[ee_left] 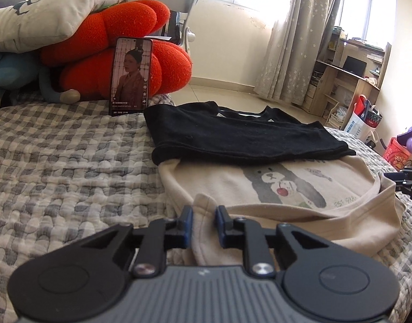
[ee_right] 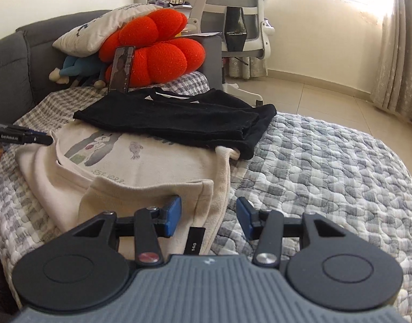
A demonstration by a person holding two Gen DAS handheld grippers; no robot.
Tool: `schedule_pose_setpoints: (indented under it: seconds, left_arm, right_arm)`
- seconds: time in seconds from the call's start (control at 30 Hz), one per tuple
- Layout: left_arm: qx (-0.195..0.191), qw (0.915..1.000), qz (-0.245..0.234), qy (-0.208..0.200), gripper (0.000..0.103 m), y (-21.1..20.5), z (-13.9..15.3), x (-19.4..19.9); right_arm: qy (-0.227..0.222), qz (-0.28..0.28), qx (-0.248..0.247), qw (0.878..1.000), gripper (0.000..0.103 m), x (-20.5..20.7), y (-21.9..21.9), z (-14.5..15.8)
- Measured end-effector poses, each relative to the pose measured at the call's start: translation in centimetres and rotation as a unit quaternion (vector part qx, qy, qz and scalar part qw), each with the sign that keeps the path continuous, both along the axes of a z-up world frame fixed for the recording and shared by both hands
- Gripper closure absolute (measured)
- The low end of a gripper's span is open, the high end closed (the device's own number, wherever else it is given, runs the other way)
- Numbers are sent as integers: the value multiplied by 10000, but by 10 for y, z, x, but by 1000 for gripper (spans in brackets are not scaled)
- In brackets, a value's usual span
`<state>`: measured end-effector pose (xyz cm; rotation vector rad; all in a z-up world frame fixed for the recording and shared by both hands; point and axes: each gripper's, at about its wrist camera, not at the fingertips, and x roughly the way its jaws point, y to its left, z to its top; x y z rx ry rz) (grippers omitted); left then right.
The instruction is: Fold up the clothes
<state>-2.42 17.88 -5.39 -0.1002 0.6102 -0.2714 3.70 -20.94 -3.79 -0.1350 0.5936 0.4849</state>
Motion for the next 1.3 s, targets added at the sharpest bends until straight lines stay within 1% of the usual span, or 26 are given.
schedule_pose_setpoints:
  seconds: [0.03,0.13,0.27,0.33,0.43,0.47,0.5,0.53,0.57,0.63,0.7,0.73,0.8,0.83,0.87,0.9,1.03,1.1,1.2,1.3]
  left_arm:
    - [-13,10000,61,-55,91,-1,1,-2]
    - [-28,9995,245,-210,94,-2,2,-9]
    - [-239,9974,633,-253,94,4,0,-16]
    - [-344,9962,781,-183,94,7,-2,-18]
    - [-439,9955,831,-104,94,9,-6,-20]
    - [-446,9955,833,-103,94,9,-7,-19]
    - [-444,9955,831,-105,93,8,-7,-19]
    - [-449,9955,826,-104,91,8,-7,-19]
    - [-453,9955,823,-106,91,7,-6,-18]
    - [-484,9953,826,-129,88,8,-5,-18]
    - [-539,9951,809,-172,87,9,-3,-20]
    - [-568,9951,781,-186,85,9,-2,-20]
    - [-577,9956,712,-185,83,10,-1,-21]
    - [-573,9958,683,-191,83,10,0,-21]
    - [-582,9957,679,-237,83,11,1,-22]
    - [-591,9956,675,-283,83,11,2,-23]
    - [-629,9948,658,-465,91,11,6,-27]
    - [-657,9940,667,-572,92,11,9,-30]
    - [-802,9900,830,-811,93,17,15,-34]
    - [-990,9873,882,-876,93,22,18,-30]
  right_arm:
    - [-74,35,-55,10000,53,3,4,-1]
    - [-272,64,-148,9995,54,9,12,-3]
    - [-470,111,-293,9984,56,11,19,-8]
    - [-510,208,-316,9980,58,8,19,-9]
    - [-526,333,-345,9975,58,2,20,-11]
    - [-524,340,-353,9974,60,1,20,-11]
    - [-521,347,-362,9974,65,0,20,-12]
    - [-511,342,-366,9974,67,0,20,-12]
    - [-493,328,-367,9976,69,1,20,-12]
    - [-451,230,-392,9979,69,3,20,-13]
    - [-378,162,-325,9986,69,5,18,-14]
    - [-352,156,-291,9988,69,5,18,-14]
    - [-341,214,-288,9988,69,3,20,-13]
    - [-341,247,-288,9987,71,3,20,-13]
    - [-346,270,-282,9986,84,2,21,-13]
    - [-354,283,-271,9986,90,1,22,-12]
    - [-474,200,-177,9985,92,-6,21,-6]
    - [-586,10,-42,9983,92,-10,15,-1]
    - [-690,-302,255,9968,93,-12,1,8]
    - [-730,-528,502,9947,93,-8,-9,15]
